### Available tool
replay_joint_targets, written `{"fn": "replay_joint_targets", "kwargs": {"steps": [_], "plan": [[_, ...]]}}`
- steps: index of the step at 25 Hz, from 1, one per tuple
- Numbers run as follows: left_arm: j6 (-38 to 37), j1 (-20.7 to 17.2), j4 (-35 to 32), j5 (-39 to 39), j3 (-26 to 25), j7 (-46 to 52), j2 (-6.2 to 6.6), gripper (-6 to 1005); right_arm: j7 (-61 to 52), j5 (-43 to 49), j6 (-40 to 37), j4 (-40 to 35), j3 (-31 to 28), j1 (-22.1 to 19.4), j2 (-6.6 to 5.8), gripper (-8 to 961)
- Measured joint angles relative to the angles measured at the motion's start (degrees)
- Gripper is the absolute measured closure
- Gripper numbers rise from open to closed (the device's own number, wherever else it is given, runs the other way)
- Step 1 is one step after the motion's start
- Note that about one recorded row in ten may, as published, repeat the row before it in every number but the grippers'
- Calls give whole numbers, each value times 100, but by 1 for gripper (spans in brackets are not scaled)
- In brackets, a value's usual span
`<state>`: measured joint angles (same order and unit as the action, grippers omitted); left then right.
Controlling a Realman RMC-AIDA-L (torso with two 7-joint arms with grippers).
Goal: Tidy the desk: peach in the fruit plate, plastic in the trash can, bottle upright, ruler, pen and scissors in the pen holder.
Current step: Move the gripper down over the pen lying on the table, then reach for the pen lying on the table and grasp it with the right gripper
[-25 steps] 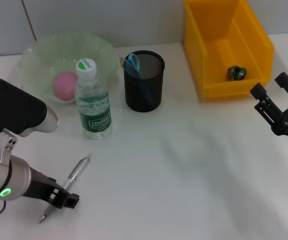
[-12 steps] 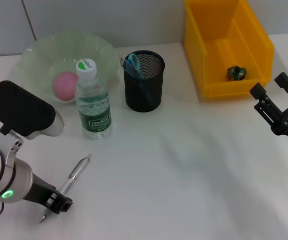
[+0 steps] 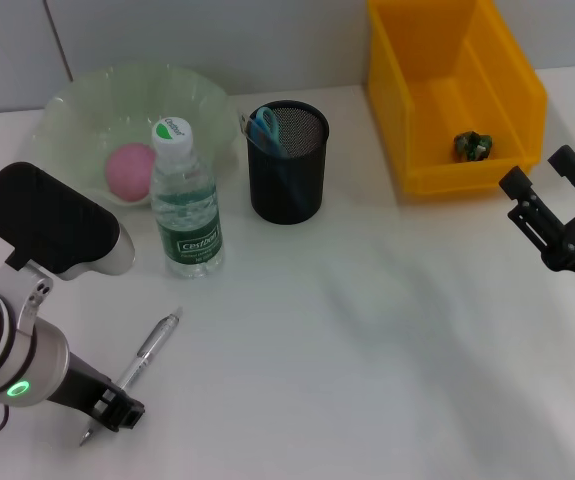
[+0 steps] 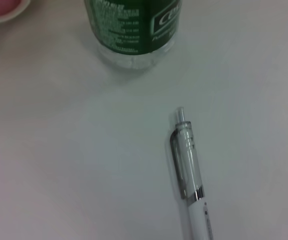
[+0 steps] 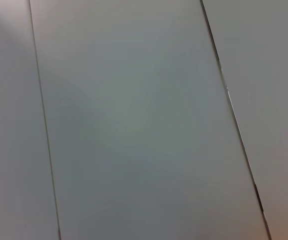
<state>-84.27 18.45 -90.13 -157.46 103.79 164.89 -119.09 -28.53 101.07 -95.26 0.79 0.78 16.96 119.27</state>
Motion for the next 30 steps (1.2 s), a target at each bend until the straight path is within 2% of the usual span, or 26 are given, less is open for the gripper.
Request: {"fn": "replay_joint_targets", "kwargs": {"steps": [14,19,24,30], "plan": [[-50,168,194,-3,11,0,0,570,5,0,-19,0,0,-27,8,223],[-55,229,255,-11,60,0,1,680,6,0,-42,0,0,-29,9,223],[-96,284,274,36,59,0,-1,674,5,0,-54,0,1,-36,9,223],[-136,363,330,79,86,-4,1,809,-1,0,-54,5,1,-32,9,224]]}}
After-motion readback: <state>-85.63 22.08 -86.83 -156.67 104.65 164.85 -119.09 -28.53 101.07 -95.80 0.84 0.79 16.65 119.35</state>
